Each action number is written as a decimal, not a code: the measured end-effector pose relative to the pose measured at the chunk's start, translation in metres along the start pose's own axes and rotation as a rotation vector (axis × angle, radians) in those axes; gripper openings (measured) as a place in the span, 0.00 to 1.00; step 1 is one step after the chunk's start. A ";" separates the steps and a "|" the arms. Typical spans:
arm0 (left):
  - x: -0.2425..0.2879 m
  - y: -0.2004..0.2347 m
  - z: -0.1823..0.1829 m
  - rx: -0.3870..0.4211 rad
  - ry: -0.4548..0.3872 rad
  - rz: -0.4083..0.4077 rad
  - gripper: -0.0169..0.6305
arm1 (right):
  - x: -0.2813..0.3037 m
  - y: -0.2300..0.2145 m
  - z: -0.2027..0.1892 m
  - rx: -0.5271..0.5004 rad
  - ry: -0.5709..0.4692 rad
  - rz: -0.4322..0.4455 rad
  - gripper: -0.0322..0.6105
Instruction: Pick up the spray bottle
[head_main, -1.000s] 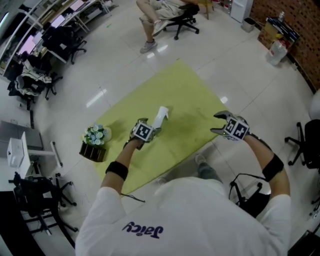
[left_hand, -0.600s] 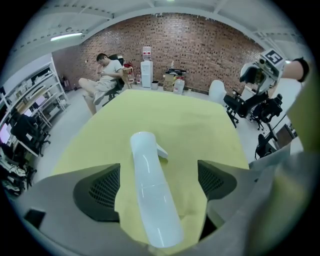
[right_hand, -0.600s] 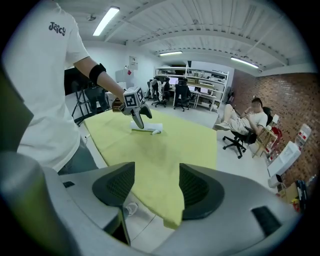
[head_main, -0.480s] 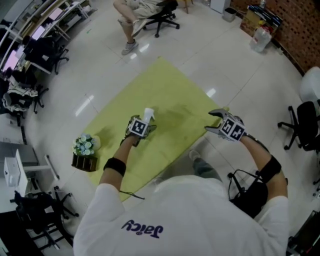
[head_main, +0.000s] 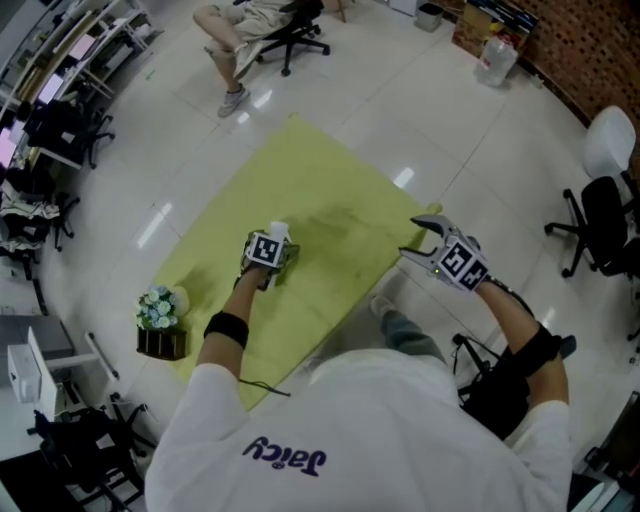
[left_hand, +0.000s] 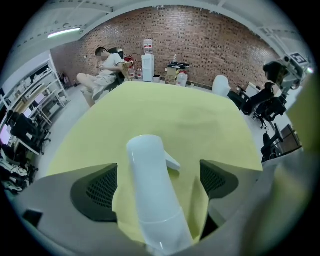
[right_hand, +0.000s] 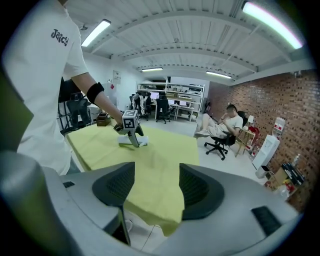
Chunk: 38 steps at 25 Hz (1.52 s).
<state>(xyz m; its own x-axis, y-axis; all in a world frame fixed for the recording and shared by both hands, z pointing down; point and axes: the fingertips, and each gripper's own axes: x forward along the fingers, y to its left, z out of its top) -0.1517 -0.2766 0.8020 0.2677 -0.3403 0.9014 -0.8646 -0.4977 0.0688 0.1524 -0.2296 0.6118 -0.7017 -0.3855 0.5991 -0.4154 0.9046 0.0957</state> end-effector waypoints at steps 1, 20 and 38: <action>0.001 0.004 -0.003 -0.003 0.021 0.017 0.80 | -0.002 0.000 0.000 0.005 -0.005 -0.007 0.50; 0.019 0.005 -0.017 -0.030 0.045 0.001 0.77 | -0.078 -0.026 -0.005 0.142 -0.166 -0.208 0.50; -0.004 -0.012 -0.013 -0.041 -0.027 0.035 0.55 | -0.104 -0.035 -0.006 0.205 -0.349 -0.279 0.50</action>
<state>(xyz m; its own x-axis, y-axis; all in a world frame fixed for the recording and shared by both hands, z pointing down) -0.1478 -0.2590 0.8030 0.2476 -0.3789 0.8917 -0.8903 -0.4520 0.0552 0.2435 -0.2200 0.5502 -0.6848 -0.6779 0.2674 -0.6961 0.7171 0.0351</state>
